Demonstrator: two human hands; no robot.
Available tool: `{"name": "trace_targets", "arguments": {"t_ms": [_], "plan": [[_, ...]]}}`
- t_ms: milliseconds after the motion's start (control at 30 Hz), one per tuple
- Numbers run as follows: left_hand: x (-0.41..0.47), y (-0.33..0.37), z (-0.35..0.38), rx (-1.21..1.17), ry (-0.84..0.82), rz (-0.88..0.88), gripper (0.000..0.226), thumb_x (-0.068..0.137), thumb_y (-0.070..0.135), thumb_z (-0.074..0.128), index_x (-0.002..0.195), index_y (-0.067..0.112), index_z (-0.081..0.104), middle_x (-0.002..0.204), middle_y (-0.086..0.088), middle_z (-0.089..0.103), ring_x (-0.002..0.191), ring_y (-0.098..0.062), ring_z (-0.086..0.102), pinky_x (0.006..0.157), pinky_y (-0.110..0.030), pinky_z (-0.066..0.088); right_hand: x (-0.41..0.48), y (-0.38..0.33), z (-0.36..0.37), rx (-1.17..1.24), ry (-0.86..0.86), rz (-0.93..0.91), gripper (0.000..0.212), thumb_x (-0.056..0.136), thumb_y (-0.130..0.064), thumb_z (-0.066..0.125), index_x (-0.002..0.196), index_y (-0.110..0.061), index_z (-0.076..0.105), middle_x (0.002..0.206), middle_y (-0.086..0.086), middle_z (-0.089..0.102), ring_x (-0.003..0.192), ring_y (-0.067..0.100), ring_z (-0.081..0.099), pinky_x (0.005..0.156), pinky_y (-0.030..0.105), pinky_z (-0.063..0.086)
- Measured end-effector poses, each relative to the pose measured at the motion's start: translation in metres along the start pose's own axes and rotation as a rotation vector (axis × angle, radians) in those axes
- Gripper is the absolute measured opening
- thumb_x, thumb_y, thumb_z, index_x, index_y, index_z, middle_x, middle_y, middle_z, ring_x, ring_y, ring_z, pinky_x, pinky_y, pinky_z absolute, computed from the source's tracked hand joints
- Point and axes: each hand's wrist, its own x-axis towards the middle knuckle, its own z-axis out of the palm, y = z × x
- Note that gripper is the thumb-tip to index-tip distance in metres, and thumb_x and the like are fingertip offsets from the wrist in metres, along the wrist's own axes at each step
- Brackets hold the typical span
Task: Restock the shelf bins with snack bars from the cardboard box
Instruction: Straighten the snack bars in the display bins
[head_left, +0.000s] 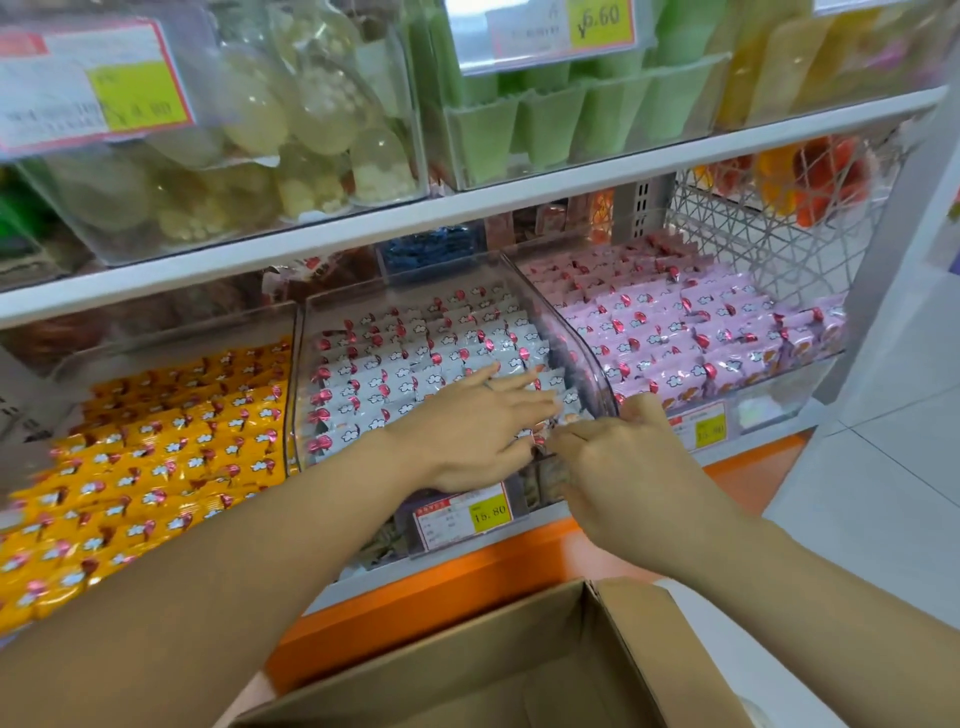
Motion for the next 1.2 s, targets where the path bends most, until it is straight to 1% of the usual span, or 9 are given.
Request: {"name": "trace_targets", "arguments": {"t_ms": [200,467,567,733,833,900,967,1067,1200], "plan": [[-0.029,0.020,0.009,-0.061,0.191,-0.157,0.055,0.103,0.036,0.025,0.152,0.026,0.004,0.158,0.011,-0.004,0.145,-0.003,-0.003,0.114,-0.024,-0.014,-0.018,0.004,0.006,0.025,0.055,0.006,0.053,0.062,-0.032,0.073,0.111,-0.009,0.069,0.112,0.006,0.069,0.102,0.018,0.067,0.105,0.045,0.036],[-0.037,0.025,0.024,0.104,0.048,-0.219,0.063,0.099,0.052,0.012,0.151,0.024,-0.009,0.155,0.010,-0.016,0.144,-0.007,-0.013,0.113,-0.035,-0.019,-0.003,0.007,0.019,-0.076,-0.051,-0.001,0.075,0.047,-0.029,0.085,0.115,-0.003,0.066,0.118,0.013,0.066,0.107,0.024,0.065,0.097,0.069,0.021],[-0.033,0.023,0.023,0.072,0.021,-0.209,0.064,0.099,0.052,0.015,0.152,0.024,-0.006,0.156,0.011,-0.015,0.144,-0.006,-0.014,0.114,-0.036,-0.019,0.004,0.008,0.017,-0.088,-0.087,0.007,0.072,0.047,-0.028,0.085,0.113,-0.005,0.067,0.115,0.012,0.068,0.102,0.025,0.067,0.098,0.069,0.016],[-0.052,0.030,0.008,-0.012,0.018,-0.132,0.060,0.100,0.049,0.021,0.152,0.027,0.001,0.155,0.011,-0.018,0.140,-0.001,-0.020,0.113,-0.032,-0.021,0.010,0.004,-0.010,-0.026,-0.205,0.031,0.044,0.084,-0.040,0.054,0.124,-0.022,0.056,0.118,-0.005,0.061,0.114,0.017,0.056,0.111,0.046,-0.016],[-0.082,0.035,0.019,0.094,0.083,-0.257,0.065,0.096,0.056,0.012,0.149,0.025,-0.008,0.151,0.002,-0.031,0.140,-0.014,-0.028,0.114,-0.036,-0.017,0.012,-0.005,-0.003,0.071,-0.171,-0.029,0.070,0.077,-0.052,0.060,0.133,-0.010,0.052,0.136,0.010,0.054,0.128,0.028,0.049,0.114,0.044,0.010],[-0.099,0.040,0.032,0.152,0.074,-0.347,0.068,0.096,0.057,0.007,0.150,0.017,0.017,0.158,-0.011,0.004,0.146,-0.026,0.010,0.115,-0.048,0.016,0.021,-0.010,0.005,0.096,-0.209,-0.084,0.091,0.073,-0.069,0.041,0.139,-0.007,0.044,0.146,0.014,0.042,0.135,0.032,0.040,0.112,0.046,0.021],[-0.104,0.041,0.036,0.147,0.077,-0.399,0.070,0.096,0.059,0.008,0.148,0.015,0.026,0.156,-0.012,0.021,0.141,-0.024,0.027,0.109,-0.050,0.030,0.028,-0.010,0.008,0.078,-0.274,-0.094,0.106,0.065,-0.080,0.017,0.150,-0.016,0.022,0.157,0.007,0.018,0.144,0.027,0.019,0.116,0.044,0.011],[-0.096,0.033,0.032,-0.008,0.046,-0.393,0.077,0.091,0.068,0.018,0.147,0.027,-0.016,0.154,0.003,-0.026,0.144,-0.014,-0.016,0.119,-0.044,-0.004,0.030,-0.007,0.007,0.079,-0.316,-0.072,0.112,0.057,-0.084,0.011,0.151,-0.023,0.018,0.157,0.003,0.020,0.142,0.023,0.022,0.117,0.044,0.010],[-0.090,0.026,0.023,-0.127,-0.022,-0.387,0.081,0.090,0.069,0.027,0.151,0.029,-0.009,0.154,0.009,-0.024,0.145,-0.011,-0.016,0.119,-0.041,-0.008,0.030,-0.013,-0.001,-0.017,-0.348,-0.081,0.113,0.054,-0.085,0.006,0.145,-0.023,0.031,0.144,0.001,0.039,0.131,0.023,0.037,0.111,0.041,0.022]]}}
